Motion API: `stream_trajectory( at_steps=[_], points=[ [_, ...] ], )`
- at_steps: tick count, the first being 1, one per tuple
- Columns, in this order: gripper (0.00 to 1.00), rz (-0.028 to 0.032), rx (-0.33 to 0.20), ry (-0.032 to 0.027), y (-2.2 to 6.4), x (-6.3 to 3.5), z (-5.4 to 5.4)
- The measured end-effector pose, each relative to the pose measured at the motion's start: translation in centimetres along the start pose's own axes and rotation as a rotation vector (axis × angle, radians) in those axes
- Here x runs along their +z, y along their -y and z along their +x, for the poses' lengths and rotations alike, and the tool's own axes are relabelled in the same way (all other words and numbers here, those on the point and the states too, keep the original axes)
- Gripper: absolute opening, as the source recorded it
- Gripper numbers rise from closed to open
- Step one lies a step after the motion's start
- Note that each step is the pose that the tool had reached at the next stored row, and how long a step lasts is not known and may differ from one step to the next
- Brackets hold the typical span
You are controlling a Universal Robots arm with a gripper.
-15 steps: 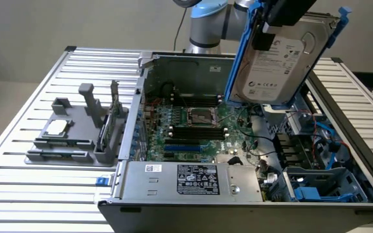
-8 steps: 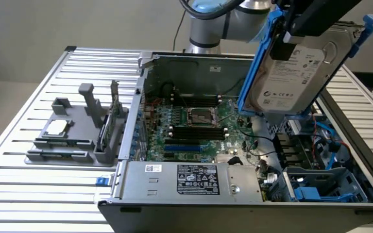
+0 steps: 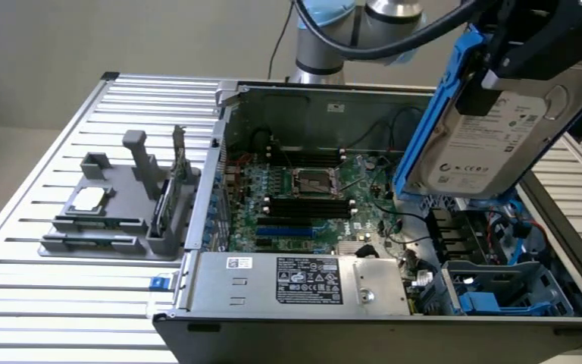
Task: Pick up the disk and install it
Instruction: 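Pick up the disk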
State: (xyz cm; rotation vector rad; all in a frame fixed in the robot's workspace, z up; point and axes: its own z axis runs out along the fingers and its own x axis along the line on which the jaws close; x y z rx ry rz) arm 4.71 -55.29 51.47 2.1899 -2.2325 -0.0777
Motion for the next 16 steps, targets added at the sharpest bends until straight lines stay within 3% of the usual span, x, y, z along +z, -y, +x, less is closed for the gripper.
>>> stream_trajectory(
  at_steps=[12,16],
  points=[
    [0.33,-0.0002,0.0,-0.0001,3.43,-0.06,3.4],
    [0.33,-0.0003,0.0,-0.0001,4.77,0.35,4.2]
  ],
)
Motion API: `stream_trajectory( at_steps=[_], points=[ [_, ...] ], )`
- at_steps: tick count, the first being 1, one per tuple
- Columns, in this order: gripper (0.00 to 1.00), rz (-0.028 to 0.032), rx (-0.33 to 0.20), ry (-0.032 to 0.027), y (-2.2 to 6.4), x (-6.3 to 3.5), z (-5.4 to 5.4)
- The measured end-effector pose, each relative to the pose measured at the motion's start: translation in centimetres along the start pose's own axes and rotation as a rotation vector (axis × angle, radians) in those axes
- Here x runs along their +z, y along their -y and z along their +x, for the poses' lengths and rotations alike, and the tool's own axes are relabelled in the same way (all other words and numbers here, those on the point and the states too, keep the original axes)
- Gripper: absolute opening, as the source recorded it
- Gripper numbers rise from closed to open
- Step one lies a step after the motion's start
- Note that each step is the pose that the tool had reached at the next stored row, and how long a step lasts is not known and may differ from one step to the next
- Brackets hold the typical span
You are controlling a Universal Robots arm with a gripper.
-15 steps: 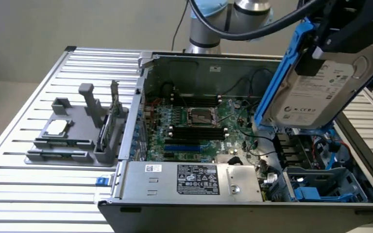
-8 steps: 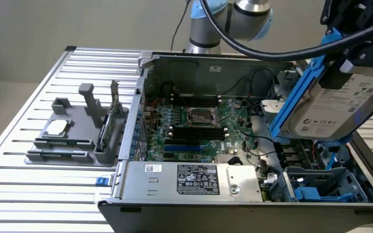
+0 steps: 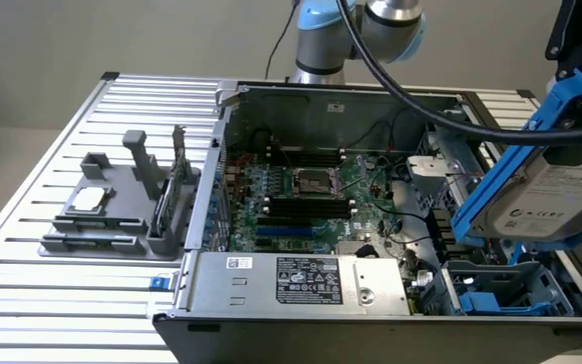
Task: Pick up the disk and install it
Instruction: 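Pick up the disk, then insert the disk into the insertion slot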
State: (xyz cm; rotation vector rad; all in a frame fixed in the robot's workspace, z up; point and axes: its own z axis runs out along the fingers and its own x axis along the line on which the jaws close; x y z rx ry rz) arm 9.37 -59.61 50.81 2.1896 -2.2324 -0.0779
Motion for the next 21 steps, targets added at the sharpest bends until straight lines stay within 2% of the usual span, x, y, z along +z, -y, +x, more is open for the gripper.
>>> stream_trajectory(
  at_steps=[4,6,8,11,15,21],
  points=[
    [0.33,0.0001,0.0,0.0002,1.49,0.66,0.4],
    [0.33,-0.0002,0.0,0.0003,1.91,0.98,0.5],
    [0.33,-0.004,0.0,0.0012,1.95,1.1,0.5],
    [0.33,-0.0047,0.0,0.0011,1.95,1.11,0.5],
    [0.33,0.0029,0.0,0.0015,2.0,1.7,0.5],
    [0.33,0.0061,0.0,0.0015,2.02,2.78,0.5]
  ],
)
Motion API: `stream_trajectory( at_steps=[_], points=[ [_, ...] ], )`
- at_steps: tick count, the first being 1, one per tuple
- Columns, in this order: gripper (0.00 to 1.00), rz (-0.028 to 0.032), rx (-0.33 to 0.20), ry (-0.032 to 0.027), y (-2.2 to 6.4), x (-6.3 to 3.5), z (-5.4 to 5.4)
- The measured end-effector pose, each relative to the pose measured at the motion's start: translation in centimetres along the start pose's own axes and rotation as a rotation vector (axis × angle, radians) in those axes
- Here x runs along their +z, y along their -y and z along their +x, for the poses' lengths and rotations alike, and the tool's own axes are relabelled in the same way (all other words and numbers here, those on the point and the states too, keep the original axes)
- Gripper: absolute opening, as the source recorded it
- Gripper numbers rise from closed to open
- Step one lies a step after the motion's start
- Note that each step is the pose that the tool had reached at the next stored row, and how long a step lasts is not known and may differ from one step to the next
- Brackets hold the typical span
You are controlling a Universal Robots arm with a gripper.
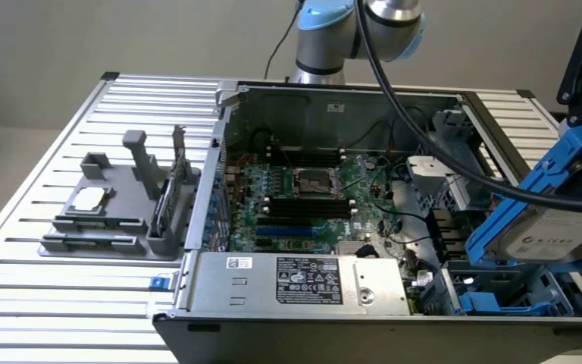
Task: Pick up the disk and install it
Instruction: 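Insert the disk into the insertion slot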
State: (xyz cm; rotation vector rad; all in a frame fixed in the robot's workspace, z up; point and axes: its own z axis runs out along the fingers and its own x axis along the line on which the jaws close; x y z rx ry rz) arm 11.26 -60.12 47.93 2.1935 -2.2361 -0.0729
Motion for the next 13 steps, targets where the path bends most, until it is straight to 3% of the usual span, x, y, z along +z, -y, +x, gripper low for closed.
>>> stream_trajectory(
  at_steps=[13],
  points=[
    [0.33,0.0068,-0.002,0.0,0.08,2.37,-0.2]
  ],
)
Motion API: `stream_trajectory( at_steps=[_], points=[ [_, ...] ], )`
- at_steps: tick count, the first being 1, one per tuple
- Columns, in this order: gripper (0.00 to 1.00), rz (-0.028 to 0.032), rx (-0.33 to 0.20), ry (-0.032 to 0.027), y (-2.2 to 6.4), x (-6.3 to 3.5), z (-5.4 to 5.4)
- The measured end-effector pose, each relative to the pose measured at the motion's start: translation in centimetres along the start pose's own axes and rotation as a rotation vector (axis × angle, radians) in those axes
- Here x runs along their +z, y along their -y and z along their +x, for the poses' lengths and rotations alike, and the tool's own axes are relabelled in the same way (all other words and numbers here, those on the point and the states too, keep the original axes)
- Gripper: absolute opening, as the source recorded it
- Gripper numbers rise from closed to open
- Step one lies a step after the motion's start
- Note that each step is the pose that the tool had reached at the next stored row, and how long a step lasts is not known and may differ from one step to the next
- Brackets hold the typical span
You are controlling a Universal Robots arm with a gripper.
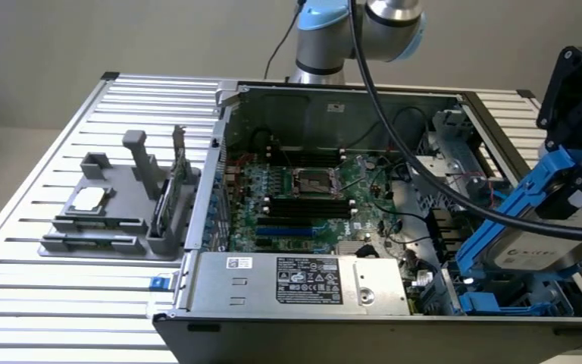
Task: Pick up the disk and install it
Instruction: 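Insert the disk into the insertion slot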
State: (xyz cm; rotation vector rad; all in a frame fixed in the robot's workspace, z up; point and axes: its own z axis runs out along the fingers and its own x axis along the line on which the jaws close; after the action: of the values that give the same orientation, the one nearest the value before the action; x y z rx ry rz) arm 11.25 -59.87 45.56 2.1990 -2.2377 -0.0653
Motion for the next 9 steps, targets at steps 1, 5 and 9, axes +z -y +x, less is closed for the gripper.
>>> stream_trajectory(
  at_steps=[1,5,9],
  points=[
    [0.33,0.0013,0.0,0.0001,0.01,0.16,0.0],
    [0.33,0.0074,-0.003,-0.0002,0.12,0.79,-0.2],
    [0.33,0.0081,-0.003,-0.0004,0.15,1.42,-0.2]
  ],
)
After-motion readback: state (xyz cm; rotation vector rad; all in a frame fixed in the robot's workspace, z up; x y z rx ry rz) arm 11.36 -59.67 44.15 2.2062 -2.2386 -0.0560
